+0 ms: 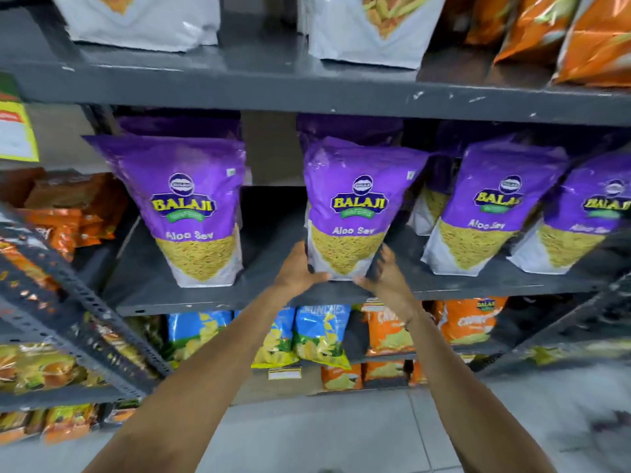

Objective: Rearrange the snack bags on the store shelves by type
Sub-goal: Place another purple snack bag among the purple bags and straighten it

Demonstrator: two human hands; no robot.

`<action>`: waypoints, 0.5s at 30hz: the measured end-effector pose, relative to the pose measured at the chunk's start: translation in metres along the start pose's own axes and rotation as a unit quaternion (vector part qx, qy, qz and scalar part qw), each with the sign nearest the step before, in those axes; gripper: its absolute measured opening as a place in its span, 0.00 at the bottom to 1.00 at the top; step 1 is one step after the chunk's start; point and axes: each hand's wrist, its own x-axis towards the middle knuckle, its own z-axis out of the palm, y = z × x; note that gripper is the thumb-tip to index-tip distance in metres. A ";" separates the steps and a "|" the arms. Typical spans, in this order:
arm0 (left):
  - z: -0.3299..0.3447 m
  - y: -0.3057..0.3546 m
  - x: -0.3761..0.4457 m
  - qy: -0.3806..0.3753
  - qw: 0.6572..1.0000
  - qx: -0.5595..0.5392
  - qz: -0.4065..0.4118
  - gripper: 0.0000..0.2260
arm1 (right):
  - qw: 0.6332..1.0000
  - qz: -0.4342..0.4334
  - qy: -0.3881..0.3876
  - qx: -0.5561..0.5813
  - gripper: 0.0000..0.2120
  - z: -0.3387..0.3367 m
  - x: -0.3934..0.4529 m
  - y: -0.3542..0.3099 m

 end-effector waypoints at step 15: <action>0.030 0.018 -0.023 0.106 0.992 0.012 -0.062 0.27 | 0.999 0.020 -0.040 -0.008 0.35 -0.017 0.014 0.002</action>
